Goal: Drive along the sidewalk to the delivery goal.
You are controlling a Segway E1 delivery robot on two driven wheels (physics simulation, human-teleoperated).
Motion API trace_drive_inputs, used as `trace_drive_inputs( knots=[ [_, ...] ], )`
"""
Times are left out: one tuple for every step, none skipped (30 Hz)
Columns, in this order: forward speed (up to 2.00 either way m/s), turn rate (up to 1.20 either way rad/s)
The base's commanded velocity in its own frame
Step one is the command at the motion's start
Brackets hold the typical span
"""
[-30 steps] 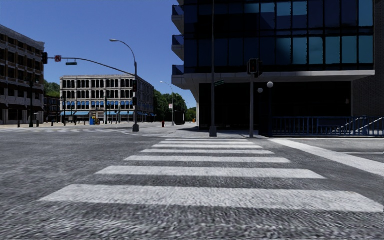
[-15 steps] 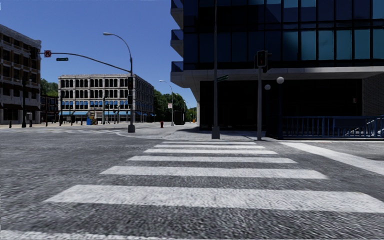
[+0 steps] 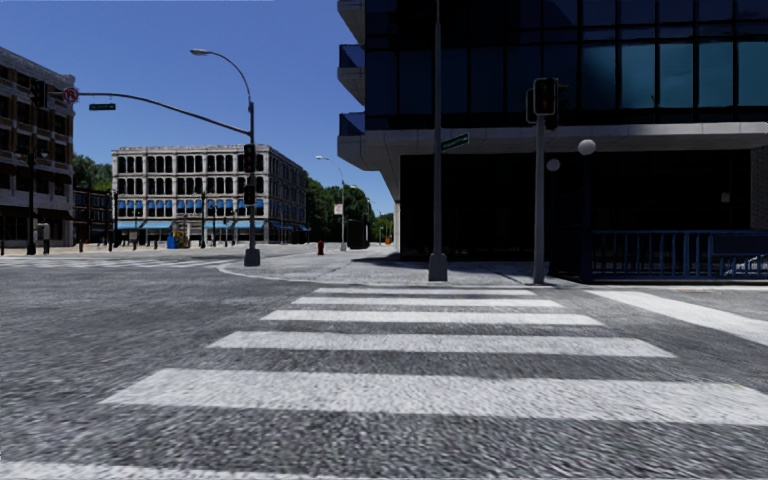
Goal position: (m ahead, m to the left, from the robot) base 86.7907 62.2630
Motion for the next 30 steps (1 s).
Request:
trace_drive_inputs(
  knots=[
    [2.00, 0.00],
    [2.00, 0.00],
    [2.00, 0.00],
    [2.00, 0.00],
    [2.00, 0.00],
    [2.00, 0.00],
    [2.00, 0.00],
    [2.00, 0.00],
    [2.00, 0.00],
    [2.00, 0.00],
    [2.00, 0.00],
    [2.00, 0.00],
    [2.00, 0.00],
    [2.00, 0.00],
    [2.00, 0.00],
    [2.00, 0.00],
    [2.00, 0.00],
    [2.00, 0.00],
    [2.00, 0.00],
    [2.00, 0.00],
    [2.00, 0.00],
    [2.00, 0.00],
    [2.00, 0.00],
    [2.00, 0.00],
    [2.00, 0.00],
    [2.00, 0.00],
    [2.00, 0.00],
    [2.00, 0.00],
    [2.00, 0.00],
    [2.00, 0.00]
  ],
)
